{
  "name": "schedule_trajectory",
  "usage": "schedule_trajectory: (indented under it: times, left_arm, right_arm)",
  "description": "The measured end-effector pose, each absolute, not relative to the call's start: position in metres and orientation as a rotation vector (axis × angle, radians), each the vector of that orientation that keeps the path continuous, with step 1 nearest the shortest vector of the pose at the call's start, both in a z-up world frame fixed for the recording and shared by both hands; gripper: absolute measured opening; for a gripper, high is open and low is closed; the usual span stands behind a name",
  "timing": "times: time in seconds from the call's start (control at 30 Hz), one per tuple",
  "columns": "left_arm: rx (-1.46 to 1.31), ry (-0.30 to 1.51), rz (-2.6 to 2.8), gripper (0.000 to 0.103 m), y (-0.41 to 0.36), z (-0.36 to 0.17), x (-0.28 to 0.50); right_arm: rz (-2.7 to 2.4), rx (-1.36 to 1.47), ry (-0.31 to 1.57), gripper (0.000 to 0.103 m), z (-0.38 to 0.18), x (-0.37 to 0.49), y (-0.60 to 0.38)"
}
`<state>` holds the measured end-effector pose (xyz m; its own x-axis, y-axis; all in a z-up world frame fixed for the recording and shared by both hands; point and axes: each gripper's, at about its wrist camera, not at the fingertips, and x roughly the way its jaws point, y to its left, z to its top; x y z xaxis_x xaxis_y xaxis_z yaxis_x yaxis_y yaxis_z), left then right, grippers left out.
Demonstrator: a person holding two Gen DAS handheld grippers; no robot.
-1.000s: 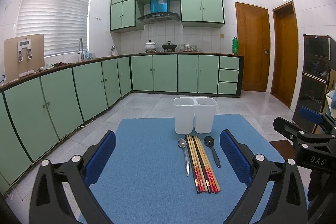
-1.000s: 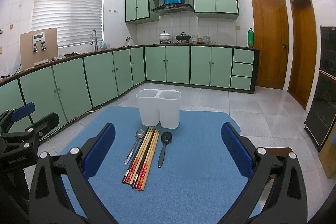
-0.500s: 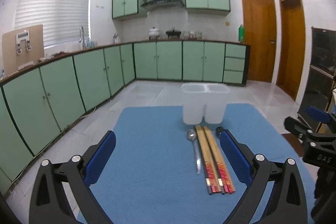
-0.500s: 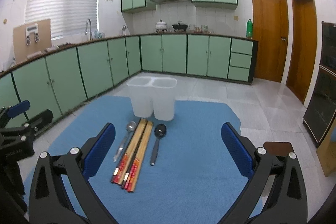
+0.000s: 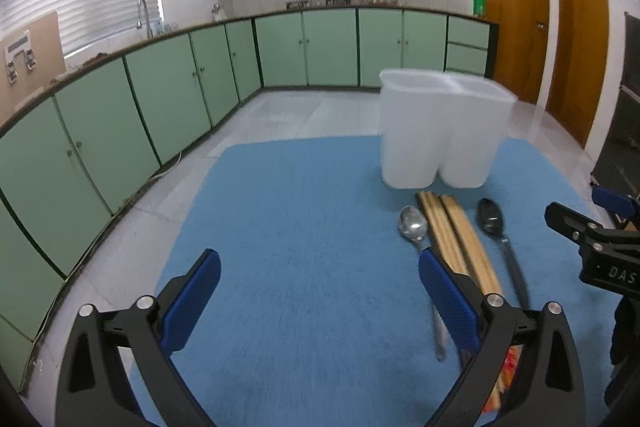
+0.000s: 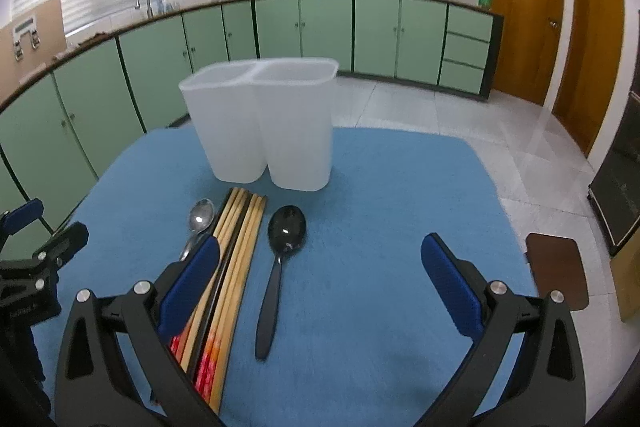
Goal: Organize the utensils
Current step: 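Reach the right tool to the black spoon and close on its handle, then grasp the silver spoon with the left tool while the right tool holds the black spoon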
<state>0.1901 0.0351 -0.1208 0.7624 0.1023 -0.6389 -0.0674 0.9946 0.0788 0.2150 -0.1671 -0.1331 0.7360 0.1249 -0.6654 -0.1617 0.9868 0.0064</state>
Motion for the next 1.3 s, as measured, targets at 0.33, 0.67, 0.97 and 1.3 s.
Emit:
schedule_trajectory:
  times: [0.33,0.67,0.97,1.3]
  left_arm:
    - [0.026,0.775,0.105,0.097,0.046,-0.147,0.229]
    - [0.020,0.801,0.082,0.097,0.046,-0.154,0.242]
    - [0.045,0.831,-0.034,0.097,0.014,-0.160,0.255]
    - [0.096,0.937,-0.024,0.098,-0.001,-0.182,0.276]
  right_arm:
    - [0.142,-0.057,0.856,0.081,-0.173,0.261,-0.145]
    - [0.160,-0.048,0.908,0.050,-0.181,0.282,-0.137]
    - [0.196,-0.043,0.913,0.034,-0.175,0.280,-0.154]
    - [0.199,-0.021,0.915,0.034,-0.169,0.278,-0.162]
